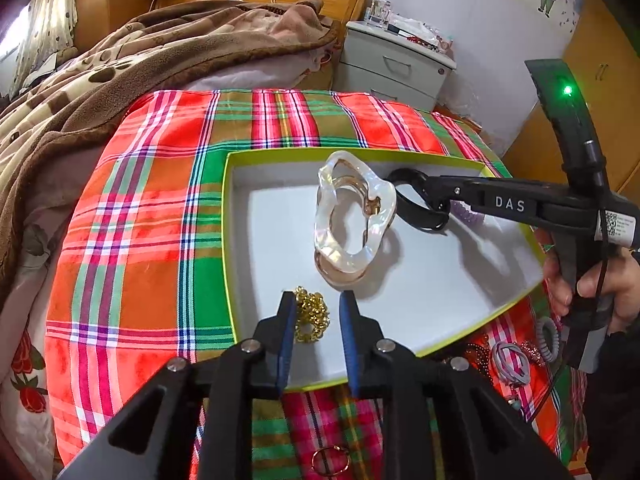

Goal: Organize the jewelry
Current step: 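Lower both items into the box and open both grippers, then move both grippers back toward the remaining jewelry, left toward the small ring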

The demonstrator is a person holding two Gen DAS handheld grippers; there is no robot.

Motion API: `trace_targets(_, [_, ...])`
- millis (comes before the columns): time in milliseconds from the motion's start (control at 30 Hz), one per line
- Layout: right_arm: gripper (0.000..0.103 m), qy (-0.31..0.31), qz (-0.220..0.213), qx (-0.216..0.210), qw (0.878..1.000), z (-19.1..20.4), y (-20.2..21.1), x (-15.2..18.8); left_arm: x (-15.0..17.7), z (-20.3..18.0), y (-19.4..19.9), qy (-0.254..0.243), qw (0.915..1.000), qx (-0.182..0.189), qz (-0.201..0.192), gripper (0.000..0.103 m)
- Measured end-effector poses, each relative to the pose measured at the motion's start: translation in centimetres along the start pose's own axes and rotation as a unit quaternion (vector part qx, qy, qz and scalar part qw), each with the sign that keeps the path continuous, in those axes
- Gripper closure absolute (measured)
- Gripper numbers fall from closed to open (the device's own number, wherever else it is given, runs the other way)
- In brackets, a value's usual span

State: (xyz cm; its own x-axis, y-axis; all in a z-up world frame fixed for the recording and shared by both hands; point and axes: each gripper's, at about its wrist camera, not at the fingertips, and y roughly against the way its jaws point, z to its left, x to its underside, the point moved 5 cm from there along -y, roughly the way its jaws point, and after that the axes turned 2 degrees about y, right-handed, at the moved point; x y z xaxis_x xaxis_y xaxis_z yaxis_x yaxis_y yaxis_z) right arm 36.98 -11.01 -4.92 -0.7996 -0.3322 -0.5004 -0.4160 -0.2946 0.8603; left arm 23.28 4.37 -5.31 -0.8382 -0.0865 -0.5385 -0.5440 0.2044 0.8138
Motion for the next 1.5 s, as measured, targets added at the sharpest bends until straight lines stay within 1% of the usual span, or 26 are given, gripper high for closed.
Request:
trace_targets(67, [0.086, -0.002, -0.004, -0.001, 1.0, 0.0, 0.3, -0.1, -0.1, -0.1, 0.2, -0.001, 1.0, 0.0, -0.001, 0.071])
trace_targets(133, [0.086, -0.005, -0.009, -0.002, 1.0, -0.1, 0.8, -0.1, -0.1, -0.3, 0.5, -0.002, 1.0, 0.002, -0.004, 0.067])
trace_targets(267, [0.085, -0.013, -0.025, -0.007, 1.0, -0.3, 2.2, 0.1, 0.1, -0.6, 1.7, -0.004, 0.9999, 0.008, -0.011, 0.067])
trace_targets(367, [0.085, -0.019, -0.038, -0.01, 0.999, -0.3, 3.5, 0.5, 0.4, -1.0, 3.2, -0.009, 0.9995, 0.014, -0.026, 0.066])
trace_targets(533, [0.082, -0.029, -0.066, -0.015, 0.997, -0.2, 6.4, 2.0, 1.8, -0.8, 5.2, -0.017, 0.9992, 0.012, -0.033, 0.066])
trace_targets(600, [0.073, -0.033, -0.076, -0.016, 0.996, -0.2, 7.5, 2.8, 2.5, -0.7, 5.5, -0.018, 0.9994, 0.008, -0.029, 0.065])
trace_targets(633, [0.071, -0.037, -0.08, -0.016, 0.996, -0.3, 8.1, 3.2, 2.9, -0.6, 5.6, -0.018, 0.9995, 0.006, -0.027, 0.065])
trace_targets(800, [0.07, -0.051, -0.099, -0.016, 0.994, -0.5, 10.7, 6.0, 5.0, -0.5, 5.6, -0.016, 0.9998, 0.005, -0.012, 0.064])
trace_targets(1033, [0.07, -0.061, -0.111, -0.006, 0.992, -0.8, 12.9, 9.2, 7.1, -0.8, 5.4, -0.029, 0.9996, 0.0, -0.004, 0.064])
trace_targets(1133, [0.07, -0.067, -0.114, -0.005, 0.991, -0.7, 13.5, 10.7, 7.7, -0.9, 5.0, -0.046, 0.9986, -0.026, -0.004, 0.064])
trace_targets(1267, [0.07, -0.07, -0.114, 0.005, 0.991, -0.4, 13.9, 12.8, 8.1, -1.0, 4.5, -0.052, 0.9983, -0.026, 0.002, 0.064])
trace_targets(1333, [0.07, -0.072, -0.11, 0.006, 0.991, -0.2, 13.8, 13.9, 8.2, -1.1, 4.3, -0.062, 0.9976, -0.032, 0.002, 0.064])
trace_targets(1500, [0.07, -0.071, -0.093, 0.018, 0.993, 0.0, 13.4, 16.0, 8.0, -1.7, 3.9, -0.074, 0.9968, -0.031, -0.003, 0.064])
